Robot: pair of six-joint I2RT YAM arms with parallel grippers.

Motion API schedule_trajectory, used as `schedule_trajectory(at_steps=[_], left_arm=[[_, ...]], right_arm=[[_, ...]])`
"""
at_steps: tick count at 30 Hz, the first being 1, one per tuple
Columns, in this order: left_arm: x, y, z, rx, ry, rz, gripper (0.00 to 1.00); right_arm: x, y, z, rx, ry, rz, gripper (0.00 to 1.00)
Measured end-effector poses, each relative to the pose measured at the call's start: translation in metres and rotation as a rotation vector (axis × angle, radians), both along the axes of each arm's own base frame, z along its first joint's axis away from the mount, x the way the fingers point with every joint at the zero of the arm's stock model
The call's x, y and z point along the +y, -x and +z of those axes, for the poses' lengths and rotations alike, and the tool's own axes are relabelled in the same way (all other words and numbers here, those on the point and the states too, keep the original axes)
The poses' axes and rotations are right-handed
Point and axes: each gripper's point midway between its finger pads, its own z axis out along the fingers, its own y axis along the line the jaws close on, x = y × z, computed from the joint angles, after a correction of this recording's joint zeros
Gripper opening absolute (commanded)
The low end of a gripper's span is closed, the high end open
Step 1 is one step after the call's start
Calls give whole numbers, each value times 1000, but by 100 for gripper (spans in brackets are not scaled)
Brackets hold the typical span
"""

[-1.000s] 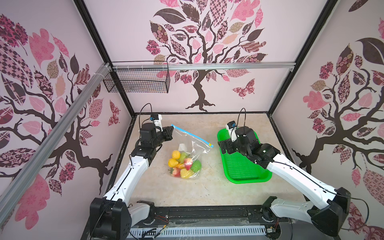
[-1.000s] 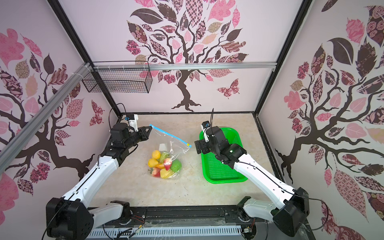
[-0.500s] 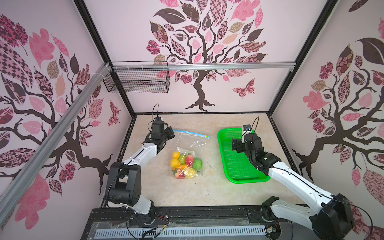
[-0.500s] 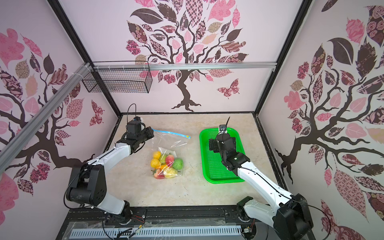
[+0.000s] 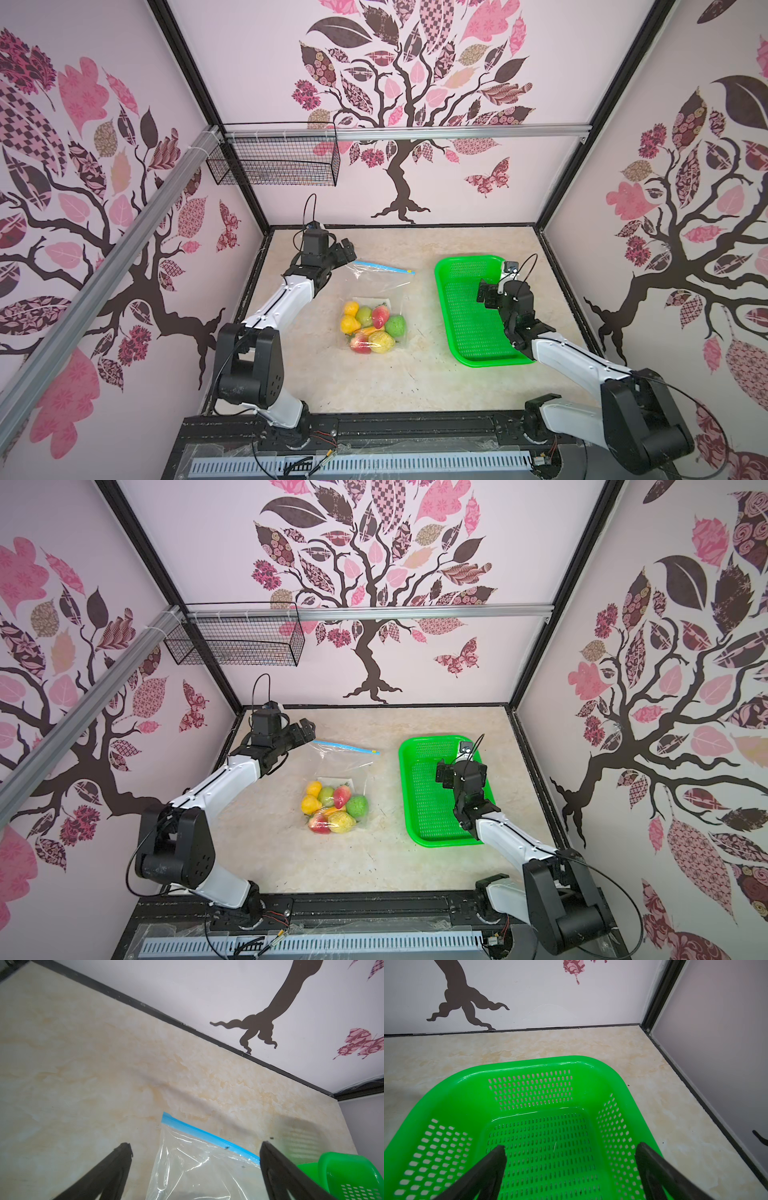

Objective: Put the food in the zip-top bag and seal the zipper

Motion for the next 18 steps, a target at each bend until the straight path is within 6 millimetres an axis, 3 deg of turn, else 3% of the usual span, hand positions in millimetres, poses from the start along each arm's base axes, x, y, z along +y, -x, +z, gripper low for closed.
schedule_trajectory(at_steps=[6, 9, 12, 16, 18], left_arm=[[30, 38, 85, -185, -108, 68, 99], [51, 63, 96, -238, -174, 138, 99], [71, 80, 64, -182, -233, 203, 99], [103, 102, -11, -22, -301, 286, 98], [118, 113, -38, 28, -341, 332, 98]], right_arm=[[-16, -6, -17, -36, 29, -23, 100], [-33, -7, -29, -43, 12, -52, 99], [-43, -8, -33, -71, -1, -64, 99], [-51, -15, -31, -126, -26, -58, 100], [-53, -18, -32, -150, -39, -46, 100]])
